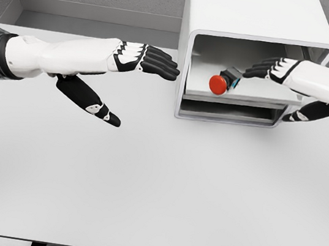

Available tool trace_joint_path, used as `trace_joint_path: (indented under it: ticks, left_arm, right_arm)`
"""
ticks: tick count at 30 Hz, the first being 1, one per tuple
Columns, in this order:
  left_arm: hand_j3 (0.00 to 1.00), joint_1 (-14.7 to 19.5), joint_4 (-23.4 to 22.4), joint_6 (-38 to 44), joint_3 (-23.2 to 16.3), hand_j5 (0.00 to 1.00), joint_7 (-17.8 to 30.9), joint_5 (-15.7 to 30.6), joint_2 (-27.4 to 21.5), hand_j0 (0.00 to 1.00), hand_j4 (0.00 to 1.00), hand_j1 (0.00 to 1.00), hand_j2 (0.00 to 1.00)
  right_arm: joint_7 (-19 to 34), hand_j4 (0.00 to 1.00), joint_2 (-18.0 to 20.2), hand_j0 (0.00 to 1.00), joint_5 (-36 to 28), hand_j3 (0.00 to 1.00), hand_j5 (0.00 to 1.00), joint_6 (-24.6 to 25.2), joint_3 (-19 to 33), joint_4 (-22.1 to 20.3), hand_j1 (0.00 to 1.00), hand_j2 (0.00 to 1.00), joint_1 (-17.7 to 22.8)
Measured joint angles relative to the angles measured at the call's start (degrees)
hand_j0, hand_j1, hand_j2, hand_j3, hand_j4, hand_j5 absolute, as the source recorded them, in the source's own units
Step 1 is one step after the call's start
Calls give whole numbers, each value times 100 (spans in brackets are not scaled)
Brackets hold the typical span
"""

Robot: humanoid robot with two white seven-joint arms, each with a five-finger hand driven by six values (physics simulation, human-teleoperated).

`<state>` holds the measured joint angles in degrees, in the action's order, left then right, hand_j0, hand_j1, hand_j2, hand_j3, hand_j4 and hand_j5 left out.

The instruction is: Slide open multi-storey tabletop storage cabinets and put open load switch and slide close multi-storey tabletop storage cabinets

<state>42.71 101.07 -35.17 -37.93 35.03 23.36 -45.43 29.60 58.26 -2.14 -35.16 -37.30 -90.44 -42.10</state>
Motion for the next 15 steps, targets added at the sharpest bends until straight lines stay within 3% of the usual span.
trace_joint_path:
  ticks: [5,15]
  left_arm:
    - [100,-35,0,0,1,100,0,0,-4,100,100,100,100]
    - [100,-35,0,0,2,100,0,8,-6,100,100,100,100]
  right_arm:
    - [-3,100,201,100,-126,100,100,0,77,-358,100,100,167]
    - [-4,100,574,100,-160,100,100,-2,71,-477,100,100,958]
